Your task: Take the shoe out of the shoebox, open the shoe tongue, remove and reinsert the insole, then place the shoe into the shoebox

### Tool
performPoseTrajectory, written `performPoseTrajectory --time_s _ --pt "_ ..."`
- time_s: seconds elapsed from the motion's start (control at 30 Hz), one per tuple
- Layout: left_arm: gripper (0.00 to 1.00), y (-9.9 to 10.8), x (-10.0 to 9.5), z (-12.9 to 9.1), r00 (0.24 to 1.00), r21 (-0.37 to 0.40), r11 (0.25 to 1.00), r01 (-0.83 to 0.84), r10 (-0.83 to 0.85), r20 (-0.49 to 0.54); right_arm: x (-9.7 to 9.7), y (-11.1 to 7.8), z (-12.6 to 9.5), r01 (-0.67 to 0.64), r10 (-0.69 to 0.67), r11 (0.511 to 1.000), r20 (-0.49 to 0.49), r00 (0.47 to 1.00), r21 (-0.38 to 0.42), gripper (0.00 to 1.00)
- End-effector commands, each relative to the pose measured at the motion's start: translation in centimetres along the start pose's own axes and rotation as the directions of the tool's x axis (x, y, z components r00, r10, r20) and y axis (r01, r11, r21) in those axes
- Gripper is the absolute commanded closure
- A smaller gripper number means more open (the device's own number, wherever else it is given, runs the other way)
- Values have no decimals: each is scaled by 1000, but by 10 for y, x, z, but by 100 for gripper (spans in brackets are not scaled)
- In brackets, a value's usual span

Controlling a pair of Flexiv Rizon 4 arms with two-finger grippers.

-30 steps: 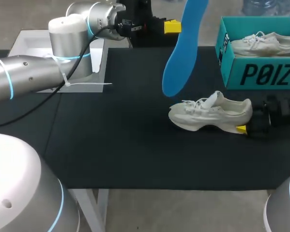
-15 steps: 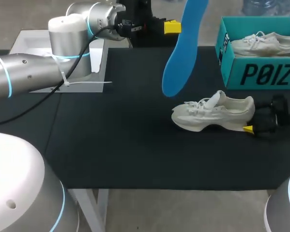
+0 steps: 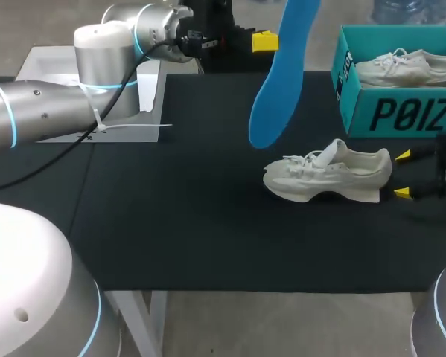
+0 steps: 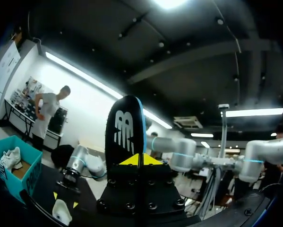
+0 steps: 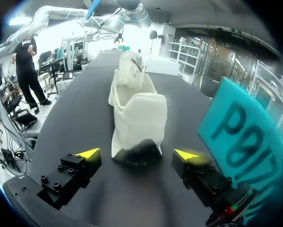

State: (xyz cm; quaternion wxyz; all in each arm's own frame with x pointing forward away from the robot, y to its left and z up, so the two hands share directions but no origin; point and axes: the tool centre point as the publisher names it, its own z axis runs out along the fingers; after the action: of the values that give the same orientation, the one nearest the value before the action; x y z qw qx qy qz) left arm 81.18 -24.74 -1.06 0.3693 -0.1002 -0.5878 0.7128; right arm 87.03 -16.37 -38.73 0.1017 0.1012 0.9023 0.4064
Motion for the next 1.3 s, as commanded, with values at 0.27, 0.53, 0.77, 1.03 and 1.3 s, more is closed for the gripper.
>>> performPoseTrajectory --time_s 0.27,0.53,0.77,1.03,1.3 --pt "100 0 0 1 1000 0 1000 -1 1 1 9 41 -61 20 -35 926 34 999 377 0" --pt "100 0 0 1 1000 0 1000 -1 1 1 10 64 -74 3 -31 858 46 998 513 0" --pt "100 0 0 1 1000 0 1000 -1 1 1 -1 81 -70 -25 -15 778 58 998 627 0" --pt "100 0 0 1 1000 0 1000 -1 1 1 -6 87 -70 -9 -22 760 39 999 650 0" --pt "100 1 2 3 1000 0 1000 1 -1 -14 -1 87 -67 -2 -23 780 31 999 626 0"
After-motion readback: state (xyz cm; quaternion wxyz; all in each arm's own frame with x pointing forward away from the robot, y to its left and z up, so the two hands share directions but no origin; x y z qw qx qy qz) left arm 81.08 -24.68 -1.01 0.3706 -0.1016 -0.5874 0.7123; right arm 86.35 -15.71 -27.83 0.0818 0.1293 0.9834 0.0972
